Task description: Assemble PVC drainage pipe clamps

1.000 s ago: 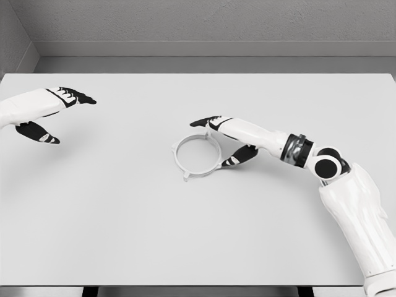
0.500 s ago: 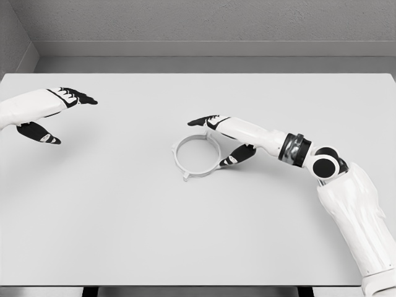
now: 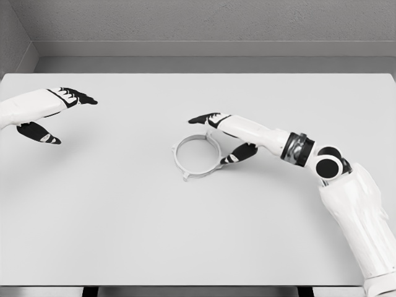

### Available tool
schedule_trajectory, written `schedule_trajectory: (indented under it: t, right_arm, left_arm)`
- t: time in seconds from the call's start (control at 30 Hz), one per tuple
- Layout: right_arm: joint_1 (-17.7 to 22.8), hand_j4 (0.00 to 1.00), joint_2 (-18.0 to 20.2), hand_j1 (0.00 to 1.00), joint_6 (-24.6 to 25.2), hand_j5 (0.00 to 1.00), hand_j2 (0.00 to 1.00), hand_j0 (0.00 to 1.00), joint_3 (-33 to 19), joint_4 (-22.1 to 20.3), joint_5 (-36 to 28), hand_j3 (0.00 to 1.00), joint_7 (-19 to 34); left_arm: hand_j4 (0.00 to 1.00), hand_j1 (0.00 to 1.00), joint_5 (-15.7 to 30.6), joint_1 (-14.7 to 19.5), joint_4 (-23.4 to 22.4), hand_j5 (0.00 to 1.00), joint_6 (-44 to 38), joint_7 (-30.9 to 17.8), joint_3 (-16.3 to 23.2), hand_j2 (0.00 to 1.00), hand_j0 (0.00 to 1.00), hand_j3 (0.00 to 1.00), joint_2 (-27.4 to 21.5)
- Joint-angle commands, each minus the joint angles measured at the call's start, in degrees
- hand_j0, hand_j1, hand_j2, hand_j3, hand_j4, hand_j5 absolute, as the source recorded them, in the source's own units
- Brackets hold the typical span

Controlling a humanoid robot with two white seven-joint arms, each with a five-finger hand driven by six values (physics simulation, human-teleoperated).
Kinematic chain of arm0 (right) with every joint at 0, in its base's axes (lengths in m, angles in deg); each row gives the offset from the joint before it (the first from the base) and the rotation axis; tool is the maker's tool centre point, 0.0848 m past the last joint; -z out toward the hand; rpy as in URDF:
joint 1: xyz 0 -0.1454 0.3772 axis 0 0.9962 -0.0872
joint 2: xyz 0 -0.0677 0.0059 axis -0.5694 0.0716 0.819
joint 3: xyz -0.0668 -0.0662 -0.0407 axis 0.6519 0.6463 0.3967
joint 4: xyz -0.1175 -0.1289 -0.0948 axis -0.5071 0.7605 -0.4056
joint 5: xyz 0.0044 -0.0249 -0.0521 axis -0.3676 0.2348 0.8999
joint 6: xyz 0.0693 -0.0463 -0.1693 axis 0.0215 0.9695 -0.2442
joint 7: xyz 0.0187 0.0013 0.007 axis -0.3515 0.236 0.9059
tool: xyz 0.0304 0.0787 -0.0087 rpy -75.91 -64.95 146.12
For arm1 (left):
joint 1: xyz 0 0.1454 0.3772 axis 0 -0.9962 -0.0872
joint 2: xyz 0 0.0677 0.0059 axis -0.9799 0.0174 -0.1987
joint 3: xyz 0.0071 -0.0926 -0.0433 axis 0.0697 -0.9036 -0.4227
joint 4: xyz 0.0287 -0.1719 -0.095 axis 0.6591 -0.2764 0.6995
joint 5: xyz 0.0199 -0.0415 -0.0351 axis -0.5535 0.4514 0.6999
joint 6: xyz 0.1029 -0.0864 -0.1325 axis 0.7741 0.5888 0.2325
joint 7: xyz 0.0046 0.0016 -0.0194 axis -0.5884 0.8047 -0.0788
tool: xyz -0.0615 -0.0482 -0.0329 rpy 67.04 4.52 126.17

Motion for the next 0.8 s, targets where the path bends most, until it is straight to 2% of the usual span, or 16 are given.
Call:
schedule_trajectory:
  t: [0.0, 0.27, 0.77]
  right_arm:
    - [0.0, 1.0, 1.9, 1.0, 0.2, 1.0, 1.0, 1.0, -0.5, -0.6, -0.7, 1.0, 0.0]
    - [1.7, 1.0, 1.6, 1.0, 0.2, 1.0, 1.0, 1.0, -0.9, -0.5, -0.3, 1.0, 0.0]
    - [1.3, 1.0, -0.9, 1.0, 0.2, 1.0, 1.0, 1.0, -0.7, -0.2, 1.1, 1.0, 0.0]
  left_arm:
    - [1.0, 1.0, 0.4, 0.0, 0.0, 1.0, -0.1, 0.0, 0.0, 1.0, 1.0, 1.0, 0.0]
    - [1.0, 1.0, 0.3, 0.0, 0.0, 1.0, -0.1, 0.0, 0.0, 1.0, 1.0, 1.0, 0.0]
    - [1.0, 1.0, 0.4, 0.0, 0.0, 1.0, -0.1, 0.0, 0.0, 1.0, 1.0, 1.0, 0.0]
